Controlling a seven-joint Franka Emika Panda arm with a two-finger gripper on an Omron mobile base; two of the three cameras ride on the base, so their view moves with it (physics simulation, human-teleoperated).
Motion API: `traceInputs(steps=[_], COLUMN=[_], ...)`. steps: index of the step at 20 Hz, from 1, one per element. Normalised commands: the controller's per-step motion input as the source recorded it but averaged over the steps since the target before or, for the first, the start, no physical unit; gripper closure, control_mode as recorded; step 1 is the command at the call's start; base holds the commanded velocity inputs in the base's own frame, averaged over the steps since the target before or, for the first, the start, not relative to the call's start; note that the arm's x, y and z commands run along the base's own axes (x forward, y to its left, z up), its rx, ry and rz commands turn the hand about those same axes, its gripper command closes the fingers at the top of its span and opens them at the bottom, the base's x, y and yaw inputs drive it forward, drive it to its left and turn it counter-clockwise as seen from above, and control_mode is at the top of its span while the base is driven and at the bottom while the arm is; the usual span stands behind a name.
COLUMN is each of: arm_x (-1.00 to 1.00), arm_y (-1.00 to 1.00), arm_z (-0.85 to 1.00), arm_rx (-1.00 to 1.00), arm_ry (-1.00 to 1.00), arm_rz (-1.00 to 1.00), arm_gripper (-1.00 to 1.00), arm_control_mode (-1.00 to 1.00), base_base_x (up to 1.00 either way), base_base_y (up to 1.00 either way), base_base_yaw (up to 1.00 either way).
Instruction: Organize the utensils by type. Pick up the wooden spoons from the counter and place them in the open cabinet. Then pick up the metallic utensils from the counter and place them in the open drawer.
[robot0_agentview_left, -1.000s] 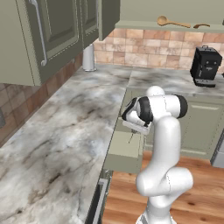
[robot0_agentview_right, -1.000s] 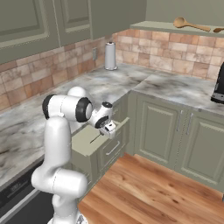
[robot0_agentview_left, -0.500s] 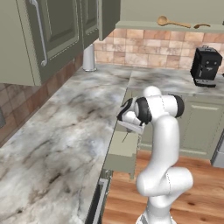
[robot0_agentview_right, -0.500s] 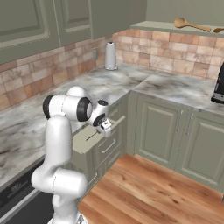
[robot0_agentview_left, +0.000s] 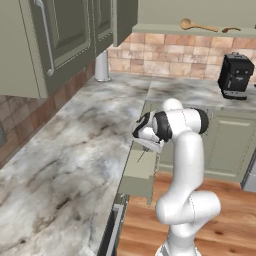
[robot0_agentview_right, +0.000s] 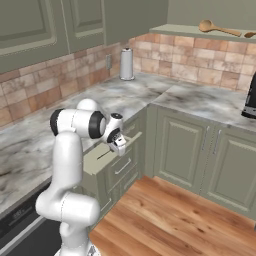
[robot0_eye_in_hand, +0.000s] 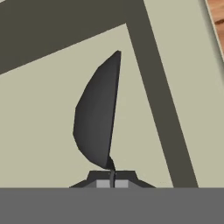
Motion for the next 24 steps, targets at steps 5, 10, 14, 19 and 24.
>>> traceInputs(steps=[5,10,14,19,24], arm_x=[-0.11,-0.16,-0.19,-0.19,-0.2], arm_y=[-0.32,-0.37,-0.36,-0.35,-0.35], arm_z=[-0.46,-0.44,-0.45,-0.49,-0.51], arm_rx=[0.0,0.0,0.0,0.0,0.0], arm_ry=[0.05,0.08,0.03,0.0,0.0], arm_rz=[0.0,0.0,0.0,0.0,0.0], arm_gripper=[1.0,1.0,1.0,1.0,1.0], arm_control_mode=[-1.0,-1.0,-1.0,-1.0,-1.0], base_base_x=[0.0,0.0,0.0,0.0,0.0], base_base_y=[0.0,0.0,0.0,0.0,0.0], base_base_yaw=[0.0,0.0,0.0,0.0,0.0])
